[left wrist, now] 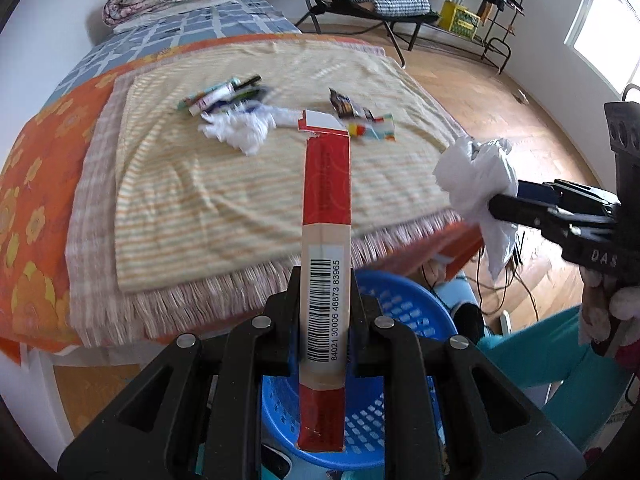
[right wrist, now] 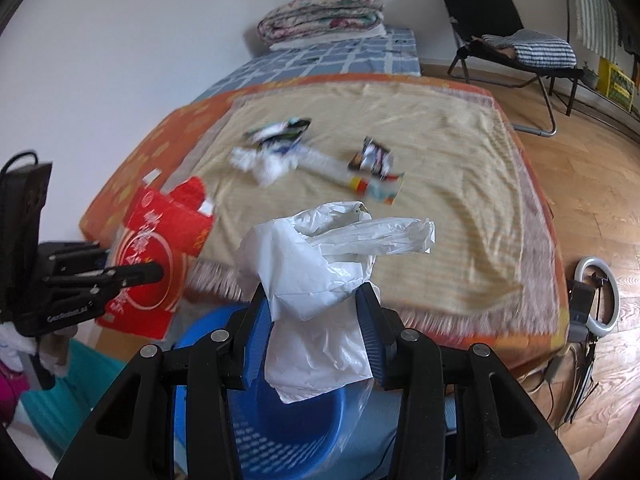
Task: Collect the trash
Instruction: 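Carry the red box and white bag with both tools over the blue basket, then open both tools to drop the box and bag into the blue basket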
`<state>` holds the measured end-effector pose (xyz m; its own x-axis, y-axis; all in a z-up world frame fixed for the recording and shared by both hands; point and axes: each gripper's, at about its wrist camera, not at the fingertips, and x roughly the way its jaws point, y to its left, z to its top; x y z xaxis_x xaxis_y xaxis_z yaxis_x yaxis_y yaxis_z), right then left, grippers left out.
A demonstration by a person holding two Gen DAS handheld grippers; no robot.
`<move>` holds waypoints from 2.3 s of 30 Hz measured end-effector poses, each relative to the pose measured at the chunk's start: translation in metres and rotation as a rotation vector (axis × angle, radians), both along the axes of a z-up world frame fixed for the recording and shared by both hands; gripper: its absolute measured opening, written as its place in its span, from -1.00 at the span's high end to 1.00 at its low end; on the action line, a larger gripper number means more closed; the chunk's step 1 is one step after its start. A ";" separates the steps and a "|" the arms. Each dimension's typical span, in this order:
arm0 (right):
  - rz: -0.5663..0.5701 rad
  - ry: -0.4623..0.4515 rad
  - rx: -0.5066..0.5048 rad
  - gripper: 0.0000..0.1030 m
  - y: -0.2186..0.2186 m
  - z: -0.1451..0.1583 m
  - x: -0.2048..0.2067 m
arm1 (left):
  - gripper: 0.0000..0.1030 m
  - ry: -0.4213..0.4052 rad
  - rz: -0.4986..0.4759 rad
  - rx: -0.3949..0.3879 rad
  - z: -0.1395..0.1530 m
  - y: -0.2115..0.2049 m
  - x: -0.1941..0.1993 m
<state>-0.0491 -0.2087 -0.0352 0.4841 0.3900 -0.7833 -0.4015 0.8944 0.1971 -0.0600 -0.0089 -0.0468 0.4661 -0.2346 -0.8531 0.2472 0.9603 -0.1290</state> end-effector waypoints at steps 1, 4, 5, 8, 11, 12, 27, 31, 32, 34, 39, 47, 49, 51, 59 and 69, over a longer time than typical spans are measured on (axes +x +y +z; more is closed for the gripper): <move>0.010 0.006 -0.007 0.21 0.003 -0.004 -0.006 | 0.70 0.008 -0.003 -0.001 -0.004 -0.002 -0.003; 0.041 0.025 -0.029 0.21 0.011 -0.015 -0.021 | 0.70 0.035 -0.009 0.000 -0.018 -0.005 -0.011; 0.049 0.032 -0.034 0.21 0.013 -0.019 -0.025 | 0.70 0.044 -0.011 0.001 -0.023 -0.006 -0.012; 0.070 0.057 -0.050 0.21 0.018 -0.032 -0.035 | 0.70 0.070 -0.014 0.005 -0.037 -0.008 -0.018; 0.085 0.085 -0.061 0.21 0.022 -0.045 -0.041 | 0.70 0.101 -0.018 0.017 -0.054 -0.010 -0.022; 0.092 0.097 -0.067 0.21 0.024 -0.052 -0.043 | 0.70 0.108 -0.020 0.022 -0.058 -0.011 -0.023; 0.139 0.206 -0.123 0.20 0.039 -0.103 -0.057 | 0.69 0.225 -0.039 0.066 -0.112 -0.019 -0.029; 0.149 0.219 -0.132 0.18 0.043 -0.108 -0.057 | 0.68 0.240 -0.044 0.078 -0.119 -0.020 -0.028; 0.151 0.223 -0.135 0.18 0.044 -0.110 -0.058 | 0.68 0.242 -0.045 0.081 -0.120 -0.021 -0.028; 0.151 0.230 -0.137 0.18 0.045 -0.112 -0.058 | 0.65 0.248 -0.046 0.092 -0.123 -0.021 -0.028; 0.149 0.261 -0.142 0.16 0.044 -0.119 -0.055 | 0.58 0.259 -0.046 0.109 -0.128 -0.021 -0.028; 0.142 0.297 -0.161 -0.02 0.043 -0.126 -0.055 | 0.38 0.255 -0.045 0.116 -0.129 -0.021 -0.028; 0.141 0.294 -0.166 -0.02 0.043 -0.126 -0.055 | 0.38 0.253 -0.042 0.114 -0.130 -0.021 -0.029; 0.137 0.293 -0.170 -0.02 0.045 -0.126 -0.055 | 0.38 0.251 -0.038 0.114 -0.127 -0.019 -0.028; 0.119 0.282 -0.169 -0.03 0.039 -0.121 -0.051 | 0.31 0.238 -0.021 0.112 -0.119 -0.012 -0.026; 0.061 0.276 -0.187 -0.27 0.036 -0.109 -0.039 | 0.00 0.206 -0.006 0.090 -0.097 -0.011 -0.016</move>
